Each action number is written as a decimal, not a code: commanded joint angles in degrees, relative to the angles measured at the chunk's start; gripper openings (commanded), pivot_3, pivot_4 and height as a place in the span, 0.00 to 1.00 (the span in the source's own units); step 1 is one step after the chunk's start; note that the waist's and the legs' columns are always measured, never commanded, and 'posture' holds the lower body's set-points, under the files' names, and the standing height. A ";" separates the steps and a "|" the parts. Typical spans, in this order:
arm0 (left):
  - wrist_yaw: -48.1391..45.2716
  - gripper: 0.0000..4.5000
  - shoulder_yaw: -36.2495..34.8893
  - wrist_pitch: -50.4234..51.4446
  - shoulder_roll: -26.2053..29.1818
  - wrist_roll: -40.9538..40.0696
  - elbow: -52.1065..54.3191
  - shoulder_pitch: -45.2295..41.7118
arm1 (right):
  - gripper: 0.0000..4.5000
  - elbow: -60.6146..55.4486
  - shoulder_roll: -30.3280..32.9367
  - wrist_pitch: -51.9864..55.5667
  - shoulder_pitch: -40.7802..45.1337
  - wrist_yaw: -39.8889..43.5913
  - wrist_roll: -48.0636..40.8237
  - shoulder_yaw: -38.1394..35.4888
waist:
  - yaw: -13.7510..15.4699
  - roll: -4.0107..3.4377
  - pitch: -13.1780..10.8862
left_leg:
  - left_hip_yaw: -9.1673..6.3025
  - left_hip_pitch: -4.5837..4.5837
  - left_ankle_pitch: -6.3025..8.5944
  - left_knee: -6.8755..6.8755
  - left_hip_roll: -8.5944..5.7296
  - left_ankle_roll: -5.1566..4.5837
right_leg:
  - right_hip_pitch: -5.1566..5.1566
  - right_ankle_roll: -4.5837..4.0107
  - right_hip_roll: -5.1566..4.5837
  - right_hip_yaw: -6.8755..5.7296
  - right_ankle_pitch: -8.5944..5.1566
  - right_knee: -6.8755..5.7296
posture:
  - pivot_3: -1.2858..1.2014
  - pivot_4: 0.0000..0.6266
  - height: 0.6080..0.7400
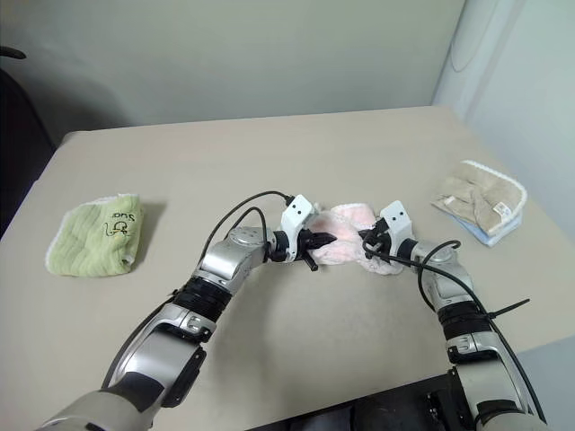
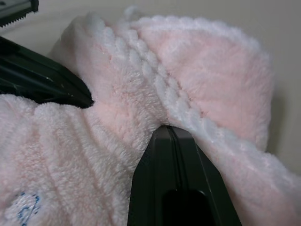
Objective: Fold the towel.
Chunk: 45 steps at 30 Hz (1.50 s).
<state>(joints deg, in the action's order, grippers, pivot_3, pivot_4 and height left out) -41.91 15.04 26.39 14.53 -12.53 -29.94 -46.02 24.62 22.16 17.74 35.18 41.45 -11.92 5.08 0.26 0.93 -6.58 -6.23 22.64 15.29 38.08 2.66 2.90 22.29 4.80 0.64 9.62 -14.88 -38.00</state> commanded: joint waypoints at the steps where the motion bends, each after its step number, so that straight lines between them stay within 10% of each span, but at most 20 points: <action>1: -0.11 0.01 -7.96 2.60 -1.74 -7.08 6.26 3.26 | 0.00 -4.39 1.41 -0.99 -1.17 0.33 -1.07 -2.98 | 0.01 0.00 -0.01 | 0.02 -0.02 0.00 0.02 -0.01 0.00 | -0.04 0.00 0.00 0.00 0.01 0.02 | 0.52 0.24 1.00; 8: 7.58 0.01 -28.09 25.81 1.23 -27.64 22.61 5.72 | 0.00 -15.93 6.33 2.82 -0.17 3.00 -7.94 -10.06 | 0.18 -0.01 -0.11 | 0.27 0.51 -0.36 -0.02 -0.03 0.65 | 0.37 0.01 0.10 -0.05 0.01 0.07 | 0.52 0.24 1.00; 21: 2.44 0.99 -17.44 29.84 3.73 -21.45 8.57 1.60 | 0.00 -17.11 5.09 3.20 1.03 1.24 -8.04 -11.43 | 0.56 0.01 -0.11 | 0.15 0.41 -0.39 -0.03 -0.06 0.64 | 0.41 0.07 0.03 -0.01 0.04 0.06 | 0.52 0.24 1.00; 36: 0.99 0.99 -16.14 20.73 -7.24 -13.75 -12.59 -8.65 | 0.00 -23.19 3.30 5.37 -3.65 -2.03 -8.33 -11.90 | 1.14 0.01 -0.11 | 0.11 0.40 -0.48 0.00 -0.22 0.44 | 0.30 0.30 -0.09 0.05 0.13 0.09 | 0.52 0.24 1.00; 45: 2.30 0.39 -19.12 21.32 -8.95 -14.74 -8.97 -6.72 | 0.00 -22.27 3.47 5.09 -2.06 -3.51 -8.78 -13.52 | 1.22 0.01 -0.12 | 0.11 0.43 -0.55 -0.04 -0.81 0.30 | 0.30 0.60 -0.84 0.05 0.03 0.11 | 0.52 0.24 1.00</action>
<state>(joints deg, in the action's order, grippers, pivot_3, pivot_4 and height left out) -39.78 -3.15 47.47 5.85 -26.78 -41.56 -52.87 3.71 25.26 23.58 31.55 38.73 -19.32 -6.32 1.47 0.93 -6.70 -6.10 23.08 14.74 38.03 1.83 3.19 22.61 5.41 -0.22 9.67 -14.87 -37.88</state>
